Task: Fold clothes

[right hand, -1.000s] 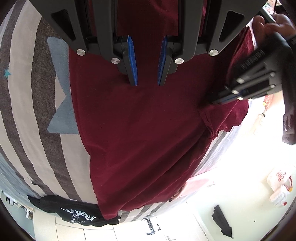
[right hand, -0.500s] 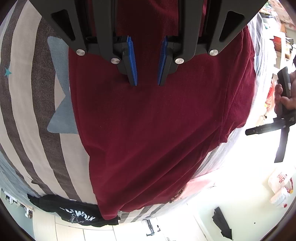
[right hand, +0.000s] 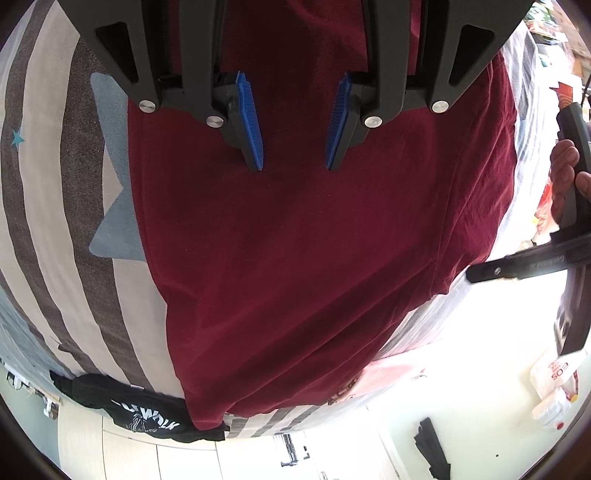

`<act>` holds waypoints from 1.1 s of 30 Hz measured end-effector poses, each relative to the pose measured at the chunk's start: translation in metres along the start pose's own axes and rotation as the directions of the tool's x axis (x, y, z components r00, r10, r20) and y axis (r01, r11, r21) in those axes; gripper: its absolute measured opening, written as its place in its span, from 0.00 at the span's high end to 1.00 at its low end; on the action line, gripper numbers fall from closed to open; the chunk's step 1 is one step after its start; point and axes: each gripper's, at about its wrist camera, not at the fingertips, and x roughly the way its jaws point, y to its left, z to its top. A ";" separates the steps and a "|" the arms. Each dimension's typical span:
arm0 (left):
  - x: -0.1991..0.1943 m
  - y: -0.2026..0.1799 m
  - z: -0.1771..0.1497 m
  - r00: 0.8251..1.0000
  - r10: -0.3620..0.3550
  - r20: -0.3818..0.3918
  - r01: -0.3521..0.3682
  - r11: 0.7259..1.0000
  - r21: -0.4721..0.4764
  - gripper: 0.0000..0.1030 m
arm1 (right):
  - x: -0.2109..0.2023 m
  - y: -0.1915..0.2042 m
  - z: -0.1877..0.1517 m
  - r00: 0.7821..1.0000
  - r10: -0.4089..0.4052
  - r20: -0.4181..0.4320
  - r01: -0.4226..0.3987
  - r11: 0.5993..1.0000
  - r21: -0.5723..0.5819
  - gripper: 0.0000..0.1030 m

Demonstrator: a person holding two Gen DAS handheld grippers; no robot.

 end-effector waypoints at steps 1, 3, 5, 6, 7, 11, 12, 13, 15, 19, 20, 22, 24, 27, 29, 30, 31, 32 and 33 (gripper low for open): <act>0.009 -0.006 0.001 1.000 0.010 -0.004 -0.010 1.000 0.027 0.95 | 0.000 0.001 -0.001 1.000 -0.001 0.003 0.001 1.000 -0.003 0.64; 0.024 -0.003 -0.001 0.996 0.083 -0.034 -0.081 0.995 0.058 0.95 | 0.000 0.004 -0.003 1.000 -0.005 0.008 0.005 1.000 -0.011 0.62; 0.031 0.010 -0.005 0.990 0.136 -0.040 -0.133 0.989 0.060 0.95 | 0.000 0.006 -0.006 1.000 -0.007 0.012 0.007 1.000 -0.020 0.61; 0.031 0.018 -0.007 0.987 0.156 -0.035 -0.154 0.987 0.053 0.95 | 0.000 0.006 -0.007 1.000 -0.007 0.014 0.007 1.000 -0.023 0.61; 0.028 0.026 -0.008 0.983 0.180 -0.027 -0.179 0.983 0.040 0.96 | 0.000 0.006 -0.008 1.000 -0.005 0.015 0.005 1.000 -0.026 0.61; 0.016 0.048 -0.014 0.973 0.230 -0.022 -0.230 0.973 0.007 0.98 | -0.005 0.005 -0.016 1.000 -0.002 0.016 0.003 0.999 -0.046 0.61; 0.012 0.052 -0.014 0.972 0.234 -0.021 -0.234 0.972 -0.007 0.98 | -0.008 0.005 -0.018 1.000 -0.005 0.012 0.005 0.999 -0.052 0.61; 0.006 0.055 -0.013 0.972 0.235 -0.019 -0.235 0.972 -0.024 0.98 | -0.011 0.005 -0.020 1.000 -0.008 0.006 0.009 0.998 -0.057 0.61; -0.011 0.058 -0.013 0.975 0.220 -0.003 -0.220 0.973 -0.071 0.98 | -0.022 0.002 -0.022 1.000 -0.015 0.001 0.015 0.999 -0.052 0.61; -0.041 0.048 -0.029 0.986 0.163 0.021 -0.161 0.983 -0.089 0.98 | -0.055 -0.011 -0.035 0.999 -0.036 0.027 0.037 0.999 -0.026 0.61; -0.045 0.043 -0.036 0.988 0.152 0.019 -0.150 0.985 -0.082 0.98 | -0.062 -0.014 -0.039 0.999 -0.034 0.026 0.034 0.999 -0.010 0.61; -0.050 0.035 -0.050 0.991 0.135 0.007 -0.134 0.989 -0.069 0.98 | -0.072 -0.021 -0.051 1.000 -0.017 0.013 0.016 1.000 0.026 0.61; -0.039 0.036 -0.068 0.987 0.154 -0.045 -0.157 0.986 -0.062 0.98 | -0.073 -0.020 -0.066 1.000 -0.022 -0.021 0.022 1.000 0.022 0.61; -0.026 0.045 -0.089 0.978 0.182 -0.100 -0.190 0.979 -0.071 0.98 | -0.070 -0.019 -0.088 0.997 -0.038 -0.073 0.039 0.999 0.008 0.61; -0.027 0.055 -0.095 0.978 0.189 -0.083 -0.196 0.976 -0.089 0.98 | -0.069 -0.019 -0.104 0.995 -0.045 -0.093 0.046 0.999 0.002 0.61; -0.028 0.057 -0.094 0.976 0.198 -0.085 -0.206 0.974 -0.091 0.98 | -0.070 -0.019 -0.111 0.995 -0.048 -0.093 0.048 0.999 -0.002 0.61; -0.028 0.058 -0.094 0.974 0.208 -0.088 -0.216 0.972 -0.090 0.98 | -0.072 -0.020 -0.118 0.995 -0.050 -0.088 0.050 0.999 -0.005 0.61; -0.029 0.059 -0.093 0.972 0.218 -0.091 -0.226 0.970 -0.088 0.98 | -0.074 -0.020 -0.123 0.995 -0.053 -0.085 0.052 0.999 -0.008 0.61; -0.030 0.060 -0.092 0.969 0.228 -0.095 -0.236 0.968 -0.087 0.98 | -0.076 -0.021 -0.127 0.995 -0.056 -0.086 0.055 0.998 -0.008 0.61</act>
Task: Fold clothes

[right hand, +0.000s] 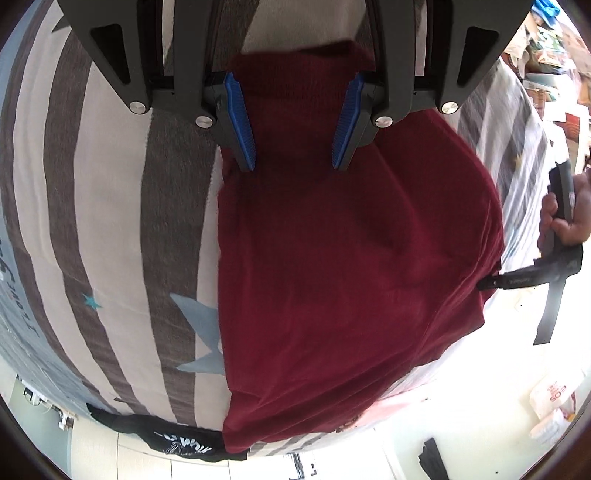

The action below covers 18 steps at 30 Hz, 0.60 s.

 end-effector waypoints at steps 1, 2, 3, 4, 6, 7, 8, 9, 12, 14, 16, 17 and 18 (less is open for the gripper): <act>-0.001 0.001 0.001 1.000 0.009 -0.002 -0.009 1.000 -0.002 0.98 | -0.002 -0.001 -0.003 1.000 0.000 -0.003 0.000 1.000 0.004 0.61; -0.004 0.001 0.002 1.000 0.016 -0.002 -0.016 1.000 -0.007 0.98 | -0.003 -0.001 -0.006 1.000 0.003 -0.006 -0.003 1.000 0.011 0.61; -0.007 0.001 0.004 1.000 0.022 -0.001 -0.022 1.000 -0.013 0.98 | -0.005 -0.001 -0.009 1.000 0.004 -0.010 -0.004 1.000 0.013 0.61; -0.010 0.001 0.005 1.000 0.029 -0.001 -0.029 0.999 -0.019 0.98 | -0.007 0.001 -0.012 1.000 0.003 -0.016 -0.003 1.000 0.007 0.61; -0.018 -0.001 0.008 1.000 0.027 0.009 -0.026 0.999 -0.033 0.98 | -0.011 0.004 -0.018 1.000 0.000 -0.026 0.000 1.000 -0.010 0.61; -0.023 -0.002 0.010 1.000 0.017 0.017 -0.016 0.999 -0.041 0.98 | -0.013 0.005 -0.021 1.000 -0.002 -0.031 0.002 1.000 -0.018 0.61; -0.028 -0.006 0.013 1.000 -0.004 0.026 0.005 0.999 -0.043 0.98 | -0.017 0.006 -0.022 0.999 -0.004 -0.037 0.003 1.000 -0.022 0.61; -0.034 -0.012 0.015 0.999 -0.029 0.040 0.031 0.999 -0.038 0.98 | -0.021 0.006 -0.021 0.999 -0.006 -0.044 0.005 1.000 -0.023 0.62; -0.044 -0.038 0.021 0.989 -0.133 0.058 0.133 0.991 0.000 0.98 | -0.037 0.011 -0.013 1.000 -0.003 -0.024 0.002 1.000 -0.022 0.62; -0.043 -0.060 0.025 0.979 -0.200 0.050 0.197 0.979 0.045 0.98 | -0.044 0.019 0.000 0.999 0.016 0.030 -0.015 0.999 -0.035 0.62; -0.037 -0.083 0.018 0.967 -0.253 0.019 0.251 0.966 0.065 0.98 | -0.041 0.028 0.013 0.997 0.045 0.065 -0.042 0.998 -0.049 0.62; -0.037 -0.096 0.007 0.964 -0.266 0.004 0.265 0.962 0.073 0.98 | -0.036 0.033 0.018 0.995 0.062 0.076 -0.059 0.997 -0.048 0.62; -0.037 -0.104 0.001 0.961 -0.276 -0.003 0.275 0.958 0.085 0.98 | -0.029 0.037 0.023 0.993 0.079 0.084 -0.075 0.996 -0.047 0.62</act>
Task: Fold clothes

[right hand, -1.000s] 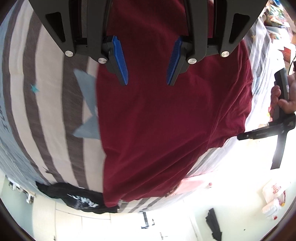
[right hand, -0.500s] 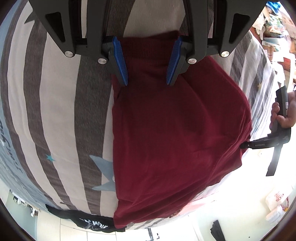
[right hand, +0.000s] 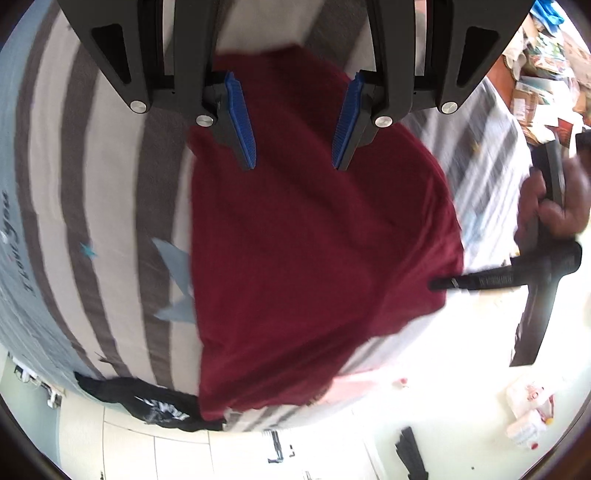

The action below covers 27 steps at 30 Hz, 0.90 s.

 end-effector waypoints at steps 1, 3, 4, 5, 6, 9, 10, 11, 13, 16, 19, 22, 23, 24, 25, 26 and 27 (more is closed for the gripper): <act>0.003 -0.007 -0.006 1.000 -0.006 -0.008 0.006 1.000 0.013 0.98 | 0.008 0.004 0.002 1.000 0.012 0.004 -0.012 1.000 -0.002 0.62; 0.012 -0.013 -0.022 0.999 0.008 -0.035 -0.006 0.999 0.041 0.98 | 0.025 0.014 0.003 1.000 0.029 -0.004 -0.029 0.999 -0.013 0.62; 0.015 -0.011 -0.032 0.998 0.021 -0.058 -0.019 0.999 0.041 0.98 | 0.034 0.019 -0.001 0.999 0.034 -0.023 -0.034 0.999 -0.017 0.62; 0.018 -0.008 -0.044 0.997 0.034 -0.073 -0.031 0.999 0.039 0.98 | 0.042 0.022 -0.008 0.998 0.034 -0.045 -0.035 0.999 -0.017 0.62; 0.021 -0.004 -0.053 0.996 0.042 -0.081 -0.039 0.998 0.040 0.97 | 0.047 0.025 -0.016 0.998 0.029 -0.064 -0.031 0.999 -0.018 0.61; 0.018 0.004 -0.066 0.996 0.049 -0.073 -0.046 0.998 0.046 0.95 | 0.042 0.028 -0.037 0.998 0.024 -0.062 -0.024 1.000 0.001 0.61; 0.016 0.005 -0.064 0.996 0.046 -0.080 -0.043 0.998 0.040 0.95 | 0.038 0.028 -0.042 0.997 0.031 -0.070 -0.030 0.999 0.014 0.61; 0.014 0.006 -0.063 0.995 0.043 -0.089 -0.040 0.999 0.033 0.95 | 0.035 0.029 -0.045 0.996 0.032 -0.083 -0.031 0.999 0.012 0.61; 0.010 0.008 -0.061 0.993 0.034 -0.111 -0.033 0.999 0.013 0.95 | 0.029 0.031 -0.052 0.993 0.027 -0.115 -0.028 1.000 -0.009 0.61; -0.009 0.014 -0.048 0.996 0.039 -0.082 -0.040 0.999 -0.006 0.95 | 0.018 0.028 -0.044 0.990 0.024 -0.141 -0.026 1.000 -0.016 0.62; -0.028 0.023 -0.025 0.998 0.058 -0.008 -0.058 0.998 -0.009 0.95 | 0.003 0.019 -0.021 0.994 0.002 -0.109 -0.003 1.000 -0.004 0.62; -0.020 0.042 0.006 0.996 0.086 0.008 -0.086 0.995 -0.055 0.95 | -0.005 0.001 0.013 0.998 -0.046 -0.047 0.046 0.999 0.016 0.62; -0.015 0.047 0.017 0.996 0.094 0.009 -0.093 0.993 -0.069 0.95 | -0.003 -0.007 0.026 0.998 -0.060 -0.032 0.060 0.998 0.028 0.62; -0.010 0.051 0.030 0.995 0.098 0.021 -0.096 0.992 -0.077 0.95 | -0.001 -0.016 0.039 0.997 -0.073 -0.019 0.074 0.996 0.041 0.62; -0.010 0.056 0.038 0.995 0.099 0.033 -0.097 0.992 -0.083 0.91 | 0.004 -0.026 0.052 0.997 -0.083 -0.008 0.083 0.995 0.054 0.61; -0.016 0.061 0.039 0.994 0.099 0.044 -0.095 0.992 -0.085 0.85 | 0.009 -0.036 0.063 0.996 -0.089 0.001 0.089 0.994 0.065 0.61; -0.010 0.062 0.053 0.994 0.100 0.054 -0.095 0.992 -0.087 0.82 | 0.013 -0.047 0.073 0.995 -0.095 0.008 0.094 0.993 0.075 0.61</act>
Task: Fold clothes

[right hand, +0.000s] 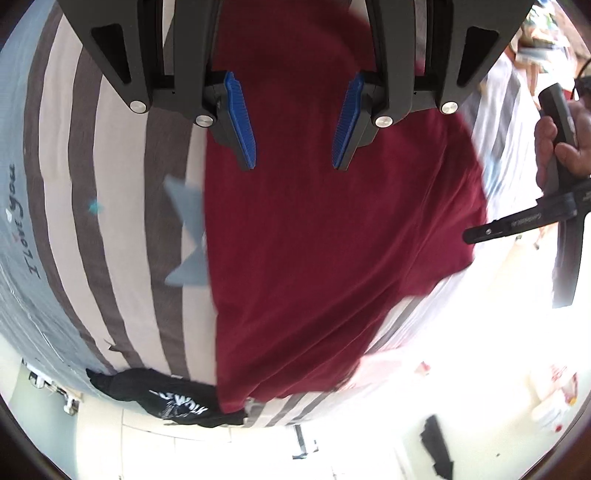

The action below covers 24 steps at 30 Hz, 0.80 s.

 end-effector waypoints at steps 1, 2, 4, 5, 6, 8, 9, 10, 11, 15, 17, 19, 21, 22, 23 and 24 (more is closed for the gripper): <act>0.012 -0.004 0.018 1.000 -0.007 0.011 0.007 1.000 -0.001 0.77 | 0.008 -0.009 0.013 1.000 -0.001 0.007 0.001 1.000 0.008 0.61; 0.025 -0.007 0.036 1.000 -0.014 0.021 0.014 1.000 -0.001 0.73 | 0.017 -0.018 0.026 1.000 0.001 0.013 -0.002 1.000 0.014 0.61; 0.057 -0.015 0.075 0.999 -0.027 0.037 0.028 1.000 -0.009 0.63 | 0.037 -0.034 0.054 1.000 0.010 0.020 -0.010 1.000 0.028 0.61; 0.073 -0.018 0.095 0.998 -0.035 0.044 0.035 0.999 -0.017 0.56 | 0.049 -0.039 0.069 1.000 0.019 0.017 -0.019 0.999 0.035 0.61; 0.088 -0.022 0.116 0.998 -0.044 0.052 0.046 0.999 -0.025 0.54 | 0.059 -0.045 0.084 1.000 0.026 0.016 -0.027 0.999 0.036 0.61; 0.112 -0.036 0.153 0.996 -0.063 0.060 0.065 0.997 -0.035 0.51 | 0.077 -0.058 0.113 0.999 0.040 0.015 -0.040 0.999 0.029 0.61; 0.125 -0.042 0.172 0.996 -0.077 0.053 0.079 0.996 -0.035 0.50 | 0.086 -0.064 0.127 0.999 0.044 0.016 -0.044 0.999 0.017 0.61; 0.139 -0.049 0.192 0.995 -0.087 0.047 0.089 0.995 -0.033 0.50 | 0.093 -0.069 0.141 0.999 0.049 0.018 -0.049 0.999 0.004 0.61; 0.157 -0.059 0.211 0.995 -0.090 0.043 0.091 0.995 -0.028 0.50 | 0.100 -0.075 0.154 0.998 0.056 0.020 -0.056 0.998 -0.007 0.61; 0.204 -0.083 0.260 0.994 -0.106 0.023 0.106 0.994 0.011 0.49 | 0.124 -0.097 0.197 0.997 0.065 0.030 -0.064 0.998 -0.018 0.61; 0.228 -0.091 0.279 0.993 -0.120 0.005 0.120 0.992 0.028 0.49 | 0.134 -0.107 0.212 0.998 0.060 0.033 -0.060 0.998 0.002 0.61; 0.254 -0.095 0.295 0.993 -0.116 -0.029 0.117 0.993 0.030 0.49 | 0.144 -0.115 0.223 0.998 0.052 0.027 -0.053 0.998 0.032 0.61; 0.285 -0.098 0.311 0.989 -0.123 -0.084 0.125 0.992 0.014 0.49 | 0.149 -0.121 0.229 0.999 0.042 0.027 -0.043 0.998 0.047 0.61; 0.296 -0.098 0.316 0.985 -0.135 -0.111 0.136 0.991 0.004 0.49 | 0.150 -0.124 0.231 0.999 0.035 0.027 -0.036 0.998 0.054 0.61; 0.306 -0.099 0.319 0.981 -0.138 -0.140 0.139 0.990 0.002 0.49 | 0.150 -0.127 0.234 0.999 0.031 0.032 -0.033 0.997 0.065 0.61; 0.313 -0.099 0.321 0.977 -0.145 -0.156 0.147 0.989 0.003 0.49 | 0.152 -0.130 0.235 0.999 0.031 0.037 -0.034 0.996 0.080 0.61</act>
